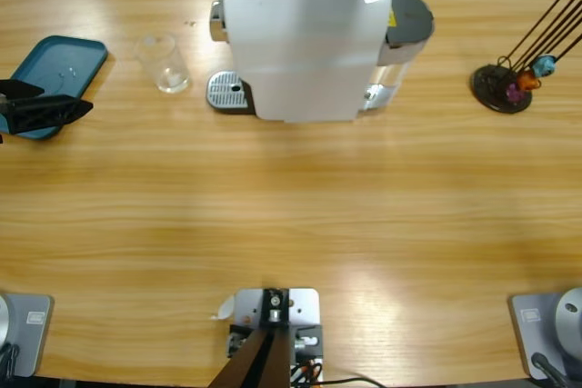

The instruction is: Pour coffee

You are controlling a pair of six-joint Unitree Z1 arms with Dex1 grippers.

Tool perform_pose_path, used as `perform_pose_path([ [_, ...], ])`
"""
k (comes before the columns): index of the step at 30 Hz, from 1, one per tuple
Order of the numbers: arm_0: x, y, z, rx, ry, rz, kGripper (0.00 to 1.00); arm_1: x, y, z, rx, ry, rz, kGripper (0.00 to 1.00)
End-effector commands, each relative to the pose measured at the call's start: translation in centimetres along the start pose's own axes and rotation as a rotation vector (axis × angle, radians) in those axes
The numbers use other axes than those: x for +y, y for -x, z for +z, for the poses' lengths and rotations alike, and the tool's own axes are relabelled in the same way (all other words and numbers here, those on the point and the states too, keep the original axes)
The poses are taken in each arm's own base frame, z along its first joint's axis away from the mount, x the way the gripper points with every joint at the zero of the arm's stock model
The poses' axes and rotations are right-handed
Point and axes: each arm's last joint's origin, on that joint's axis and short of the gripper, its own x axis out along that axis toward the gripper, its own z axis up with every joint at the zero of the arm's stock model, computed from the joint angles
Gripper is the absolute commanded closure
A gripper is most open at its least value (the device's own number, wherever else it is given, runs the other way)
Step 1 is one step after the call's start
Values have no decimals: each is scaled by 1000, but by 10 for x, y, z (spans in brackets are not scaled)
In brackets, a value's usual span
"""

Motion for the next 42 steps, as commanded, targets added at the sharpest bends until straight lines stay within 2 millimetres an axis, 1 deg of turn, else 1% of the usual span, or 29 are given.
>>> perform_pose_path([
  [1,3,-12,-9,51,-10,15,9,49,-33,-10,34,33,97,1000],
  [5,3,-12,-9,52,-10,16,9,73,-37,-4,21,40,135,1000],
  [8,3,-12,-9,52,-10,16,9,95,-45,4,13,44,161,1000],
  [11,3,-12,-9,53,-10,16,9,106,-55,8,13,42,177,1000],
  [14,3,-12,-9,54,-10,16,11,116,-65,6,27,46,182,1000],
  [18,3,-11,-9,51,-8,17,13,129,-75,-4,60,35,209,1000],
  [28,3,-10,-10,48,-8,15,13,155,-88,-34,140,7,309,1000],
  [37,3,-10,-10,47,-6,12,13,175,-99,-49,183,11,364,1000],
  [42,3,-9,-11,46,-6,10,13,185,-104,-64,216,-4,387,1000],
])
